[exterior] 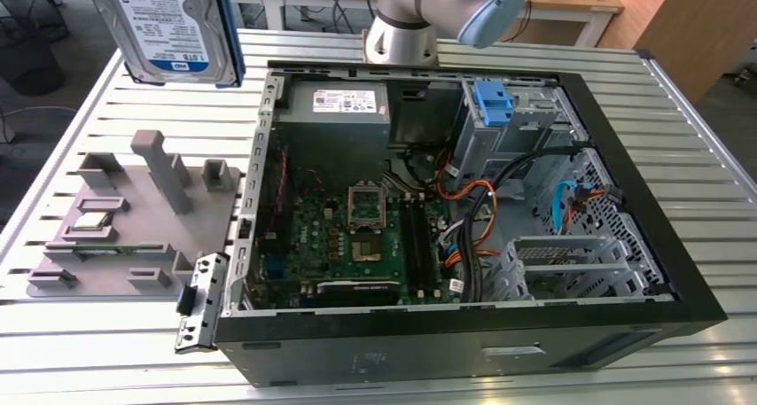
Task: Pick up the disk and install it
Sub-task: 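Pick up the disk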
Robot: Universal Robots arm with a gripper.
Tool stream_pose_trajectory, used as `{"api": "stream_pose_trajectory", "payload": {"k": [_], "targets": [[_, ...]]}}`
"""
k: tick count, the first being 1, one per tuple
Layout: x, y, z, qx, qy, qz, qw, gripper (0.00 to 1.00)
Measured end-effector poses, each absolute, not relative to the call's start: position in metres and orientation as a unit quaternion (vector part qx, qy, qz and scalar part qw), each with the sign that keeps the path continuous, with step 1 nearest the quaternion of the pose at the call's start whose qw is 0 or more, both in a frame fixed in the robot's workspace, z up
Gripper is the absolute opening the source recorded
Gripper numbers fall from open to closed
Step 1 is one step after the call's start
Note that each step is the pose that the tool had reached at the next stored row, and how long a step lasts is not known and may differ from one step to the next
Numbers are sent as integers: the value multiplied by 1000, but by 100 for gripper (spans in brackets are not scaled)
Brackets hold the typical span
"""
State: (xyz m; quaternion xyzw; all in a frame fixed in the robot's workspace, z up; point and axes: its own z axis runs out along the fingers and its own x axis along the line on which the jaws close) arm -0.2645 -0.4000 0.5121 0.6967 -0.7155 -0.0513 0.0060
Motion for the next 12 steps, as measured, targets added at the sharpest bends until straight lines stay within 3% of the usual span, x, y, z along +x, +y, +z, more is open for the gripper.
{"api": "stream_pose_trajectory", "payload": {"k": [12], "targets": [[-264, -401, 512, 697, -716, -51, 6, 35]]}}
